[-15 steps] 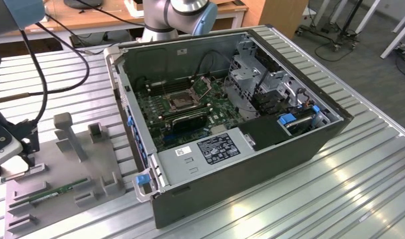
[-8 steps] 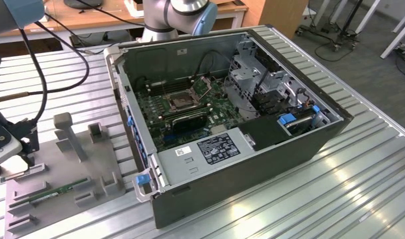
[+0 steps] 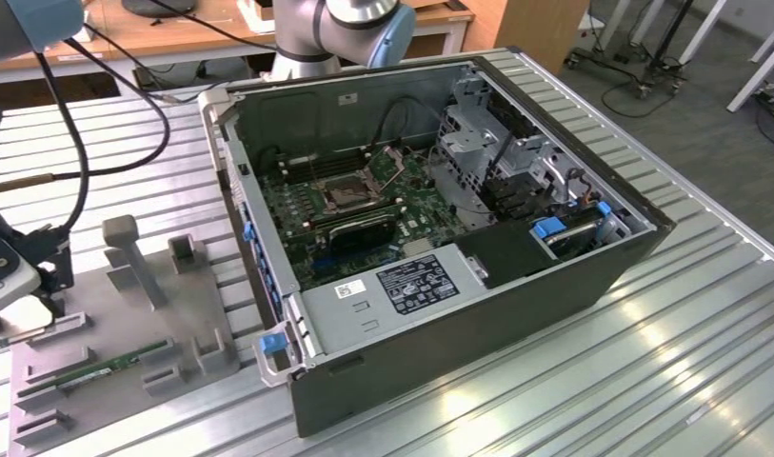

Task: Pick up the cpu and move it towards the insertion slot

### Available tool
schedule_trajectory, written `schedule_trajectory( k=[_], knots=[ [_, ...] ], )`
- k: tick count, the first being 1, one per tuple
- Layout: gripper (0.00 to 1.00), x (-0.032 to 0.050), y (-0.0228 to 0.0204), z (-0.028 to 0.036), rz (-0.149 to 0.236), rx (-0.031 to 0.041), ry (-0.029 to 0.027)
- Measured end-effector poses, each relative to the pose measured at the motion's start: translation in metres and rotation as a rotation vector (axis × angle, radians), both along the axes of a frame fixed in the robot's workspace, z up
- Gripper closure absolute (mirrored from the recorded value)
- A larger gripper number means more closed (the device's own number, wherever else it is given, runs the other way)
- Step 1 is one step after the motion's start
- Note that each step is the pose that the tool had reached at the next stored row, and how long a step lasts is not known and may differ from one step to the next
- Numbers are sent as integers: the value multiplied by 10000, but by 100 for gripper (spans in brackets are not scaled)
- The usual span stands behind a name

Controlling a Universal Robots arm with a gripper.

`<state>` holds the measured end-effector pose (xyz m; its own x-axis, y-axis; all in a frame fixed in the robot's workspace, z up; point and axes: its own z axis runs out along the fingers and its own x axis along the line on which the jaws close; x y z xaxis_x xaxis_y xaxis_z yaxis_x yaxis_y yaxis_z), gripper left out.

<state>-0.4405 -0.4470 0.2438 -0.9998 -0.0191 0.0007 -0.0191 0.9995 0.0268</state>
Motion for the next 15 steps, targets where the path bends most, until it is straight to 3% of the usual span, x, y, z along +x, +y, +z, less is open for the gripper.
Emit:
schedule_trajectory(
  k=[9, 12, 15],
  knots=[
    [45, 0, 0, 128, 0, 0, 0],
    [45, 0, 0, 202, 0, 1, -1],
    [45, 0, 0, 331, 0, 1, -1]
  ],
)
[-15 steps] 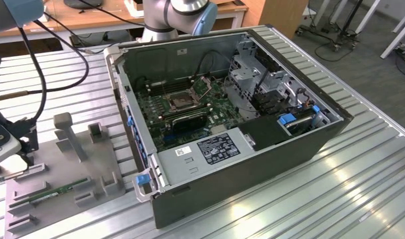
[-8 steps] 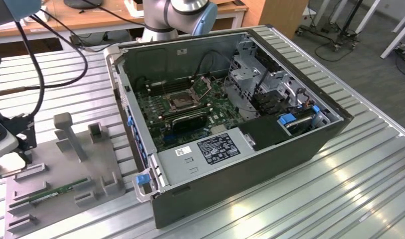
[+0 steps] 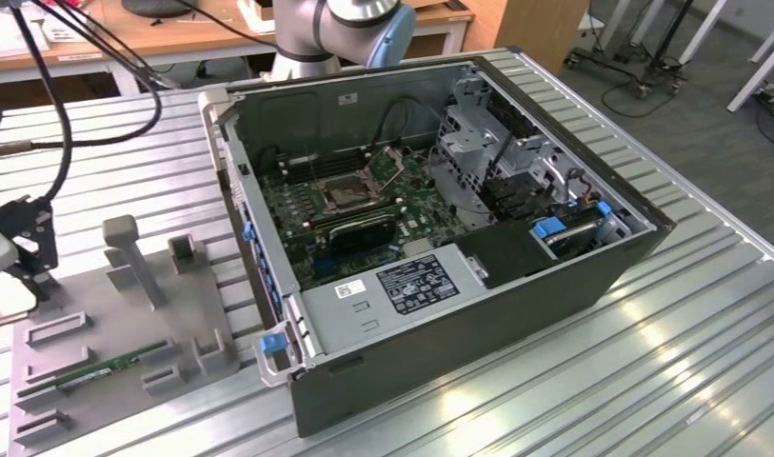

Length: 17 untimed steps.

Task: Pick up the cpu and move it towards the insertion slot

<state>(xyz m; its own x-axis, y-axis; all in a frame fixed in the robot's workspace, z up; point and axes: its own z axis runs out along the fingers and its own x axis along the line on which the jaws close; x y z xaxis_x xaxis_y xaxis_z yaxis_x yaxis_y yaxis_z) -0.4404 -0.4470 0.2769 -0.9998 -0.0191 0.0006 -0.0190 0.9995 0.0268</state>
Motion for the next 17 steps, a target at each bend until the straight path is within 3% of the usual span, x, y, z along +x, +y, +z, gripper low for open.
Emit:
schedule_trajectory(
  k=[11, 14, 17],
  knots=[
    [45, 0, 0, 313, 0, 0, 1],
    [45, 0, 0, 375, 0, 1, 1],
    [45, 0, 0, 387, 0, 3, -1]
  ],
)
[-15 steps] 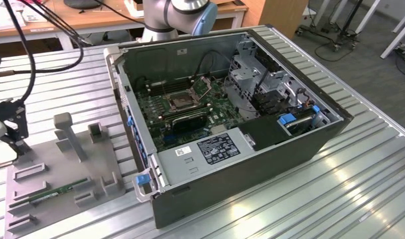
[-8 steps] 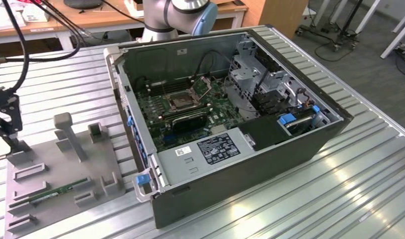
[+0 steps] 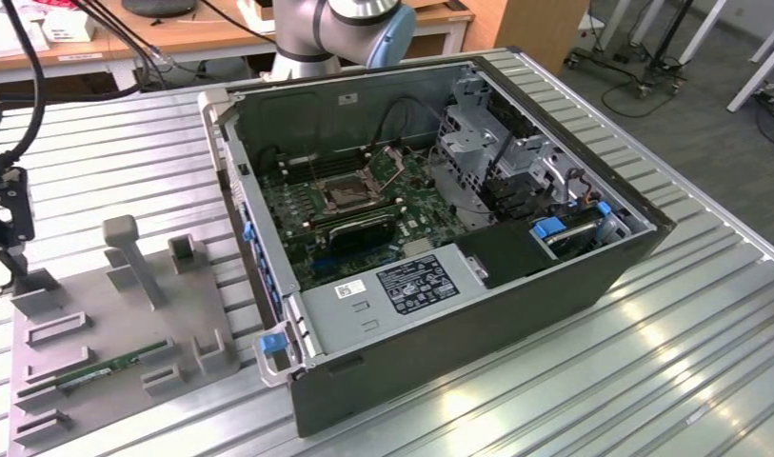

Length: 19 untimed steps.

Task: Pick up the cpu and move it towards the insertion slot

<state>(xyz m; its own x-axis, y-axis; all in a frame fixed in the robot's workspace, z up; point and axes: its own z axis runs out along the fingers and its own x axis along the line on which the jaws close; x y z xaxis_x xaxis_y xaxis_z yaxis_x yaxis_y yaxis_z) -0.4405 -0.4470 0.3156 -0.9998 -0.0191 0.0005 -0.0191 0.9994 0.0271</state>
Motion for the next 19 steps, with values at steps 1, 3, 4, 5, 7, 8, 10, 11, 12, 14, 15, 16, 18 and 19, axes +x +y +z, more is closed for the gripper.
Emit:
schedule_trajectory(
  k=[1, 3, 4, 5, 7, 8, 10, 11, 12, 14, 15, 16, 18, 19],
  knots=[
    [45, 0, 0, 0, 0, 0, 0],
    [45, 0, 0, 2, 0, -1, 1],
    [45, 0, 0, 2, 0, -1, 2],
    [45, 0, 0, 2, 0, -1, 2],
    [45, 0, 0, 2, 0, -1, 2],
    [45, 0, 0, 2, 0, -1, 1],
    [45, 0, 0, 19, 0, -5, 7],
    [45, 0, 0, 34, 0, -3, 5],
    [45, 0, 0, 52, 0, -2, 2],
    [45, 0, 0, 99, 0, -2, 2],
    [45, 0, 0, 127, 0, -2, 2],
    [45, 0, 0, 160, 0, -2, 2],
    [45, 0, 0, 222, 0, -2, 2],
    [45, 0, 0, 254, 0, -1, 0]
  ],
)
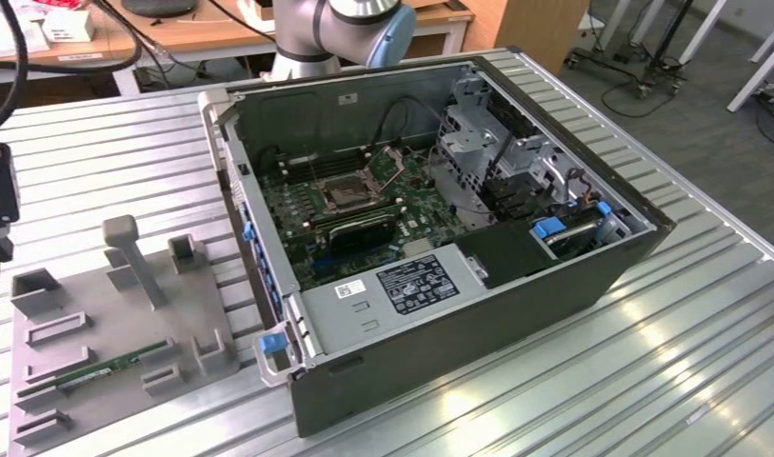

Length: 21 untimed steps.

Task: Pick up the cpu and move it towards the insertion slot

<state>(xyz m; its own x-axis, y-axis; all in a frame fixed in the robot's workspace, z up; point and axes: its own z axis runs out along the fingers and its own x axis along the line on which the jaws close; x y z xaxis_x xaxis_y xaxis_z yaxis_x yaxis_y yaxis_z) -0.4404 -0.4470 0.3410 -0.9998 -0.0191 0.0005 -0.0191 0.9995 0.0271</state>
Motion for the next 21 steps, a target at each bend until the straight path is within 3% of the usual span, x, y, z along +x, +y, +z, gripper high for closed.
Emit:
schedule_trajectory(
  k=[5, 9, 21],
  knots=[
    [45, 0, 0, 157, 0, 0, 1],
    [45, 0, 0, 241, 0, -1, 2],
    [45, 6, 0, 255, 0, -2, 3]
  ],
)
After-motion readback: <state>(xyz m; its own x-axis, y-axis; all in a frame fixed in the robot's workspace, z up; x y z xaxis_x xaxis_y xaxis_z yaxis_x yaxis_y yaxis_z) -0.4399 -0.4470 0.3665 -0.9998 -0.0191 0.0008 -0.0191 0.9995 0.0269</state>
